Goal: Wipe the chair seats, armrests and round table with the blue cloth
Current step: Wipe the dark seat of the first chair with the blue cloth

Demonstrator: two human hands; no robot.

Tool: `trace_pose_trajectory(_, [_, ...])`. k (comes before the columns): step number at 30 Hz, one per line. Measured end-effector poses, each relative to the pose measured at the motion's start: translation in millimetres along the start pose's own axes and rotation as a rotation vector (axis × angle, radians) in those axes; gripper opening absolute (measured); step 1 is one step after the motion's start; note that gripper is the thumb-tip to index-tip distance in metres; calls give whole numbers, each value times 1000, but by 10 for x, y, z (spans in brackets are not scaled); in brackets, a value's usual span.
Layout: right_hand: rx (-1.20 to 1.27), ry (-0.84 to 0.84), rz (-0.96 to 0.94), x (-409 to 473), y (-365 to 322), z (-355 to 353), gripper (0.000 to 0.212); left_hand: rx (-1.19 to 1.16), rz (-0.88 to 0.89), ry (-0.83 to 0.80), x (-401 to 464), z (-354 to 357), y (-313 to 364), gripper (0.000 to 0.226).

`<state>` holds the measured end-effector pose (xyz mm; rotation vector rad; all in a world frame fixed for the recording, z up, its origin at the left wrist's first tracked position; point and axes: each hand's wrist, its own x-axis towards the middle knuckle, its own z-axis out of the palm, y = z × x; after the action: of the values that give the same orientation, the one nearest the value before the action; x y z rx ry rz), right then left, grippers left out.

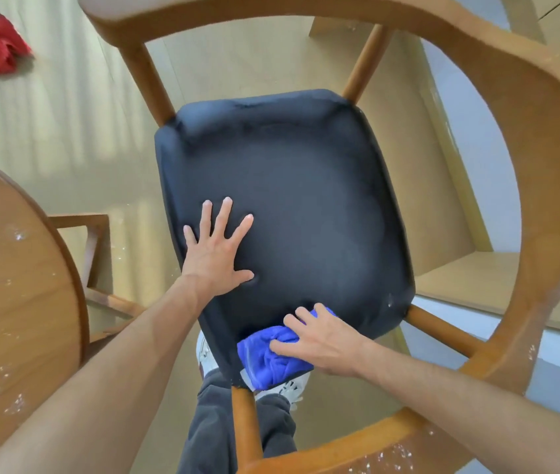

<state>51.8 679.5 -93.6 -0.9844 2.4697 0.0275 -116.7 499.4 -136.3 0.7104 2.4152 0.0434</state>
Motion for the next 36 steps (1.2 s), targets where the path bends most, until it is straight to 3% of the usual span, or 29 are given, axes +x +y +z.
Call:
trace_pose_trajectory(2, [-22, -13, -13, -34, 250, -37, 56, -10, -4, 6, -3, 0, -1, 105])
trace_pose_trajectory(4, [13, -43, 125, -146, 613, -63, 49, -10, -2, 8, 1, 4, 1, 105])
trace_pose_trajectory(9, [329, -24, 951, -518, 1311, 40, 57, -26, -5, 21, 9, 28, -12, 104])
trace_pose_trajectory(12, [486, 50, 1217, -282, 1042, -11, 55, -39, -7, 27, 10, 44, -21, 104])
trace_pose_trajectory(15, [594, 7, 1299, -74, 527, -87, 56, -33, -20, 30, 8, 50, -14, 105])
trace_pose_trajectory(19, [675, -73, 1156, 127, -113, -110, 56, -44, -50, 6, 3, 15, 63, 107])
trace_pose_trajectory(23, [688, -64, 1135, 123, -107, -76, 56, -62, -62, 7, 9, -20, 69, 106])
trace_pose_trajectory(27, [494, -54, 1391, -331, 441, 34, 60, -61, -71, 16, 20, 0, 59, 104])
trace_pose_trajectory(31, [897, 122, 1866, -603, 972, 85, 55, -78, -68, 38, 44, 36, 63, 104])
trace_pose_trajectory(36, [988, 197, 2000, -354, 859, 45, 58, -71, -69, 22, 63, 14, 81, 103])
